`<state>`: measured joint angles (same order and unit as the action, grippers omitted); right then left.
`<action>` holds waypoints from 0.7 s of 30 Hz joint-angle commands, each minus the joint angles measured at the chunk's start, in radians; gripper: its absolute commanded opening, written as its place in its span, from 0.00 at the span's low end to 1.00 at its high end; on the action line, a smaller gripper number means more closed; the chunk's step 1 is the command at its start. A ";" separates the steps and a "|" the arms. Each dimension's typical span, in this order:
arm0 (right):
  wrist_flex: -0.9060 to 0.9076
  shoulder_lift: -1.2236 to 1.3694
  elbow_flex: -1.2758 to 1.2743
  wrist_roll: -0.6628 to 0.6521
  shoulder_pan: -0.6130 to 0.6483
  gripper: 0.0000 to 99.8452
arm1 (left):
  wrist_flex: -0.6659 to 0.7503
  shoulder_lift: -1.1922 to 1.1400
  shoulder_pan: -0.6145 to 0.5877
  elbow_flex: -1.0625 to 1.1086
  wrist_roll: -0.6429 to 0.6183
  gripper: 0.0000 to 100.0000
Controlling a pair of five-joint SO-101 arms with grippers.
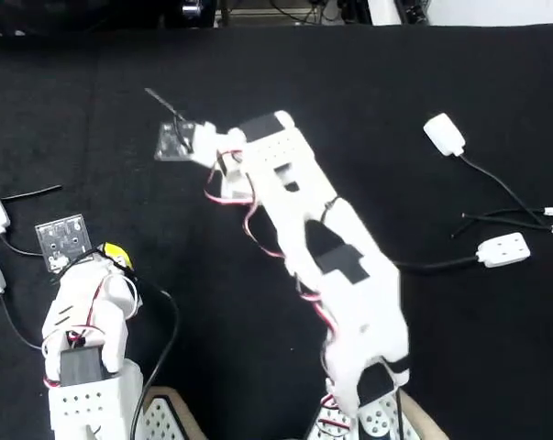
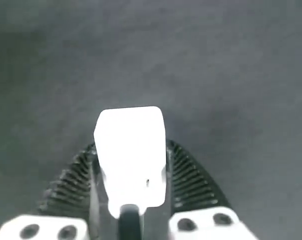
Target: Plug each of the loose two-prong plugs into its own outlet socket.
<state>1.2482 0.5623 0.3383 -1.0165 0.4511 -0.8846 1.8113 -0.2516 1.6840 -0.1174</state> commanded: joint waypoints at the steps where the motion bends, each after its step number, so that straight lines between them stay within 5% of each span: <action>1: 0.023 0.150 0.397 0.012 -0.006 0.01 | 0.000 0.008 -0.008 0.016 0.006 0.03; 12: -0.080 0.679 1.202 0.014 -0.018 0.01 | 0.000 0.008 -0.008 0.016 0.006 0.03; 21: -0.442 0.975 1.297 0.014 -0.043 0.01 | 0.000 0.008 -0.008 0.016 0.006 0.03</action>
<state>0.9536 1.4937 1.5658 -1.0134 0.4434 -0.8846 1.8113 -0.2516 1.6840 -0.1174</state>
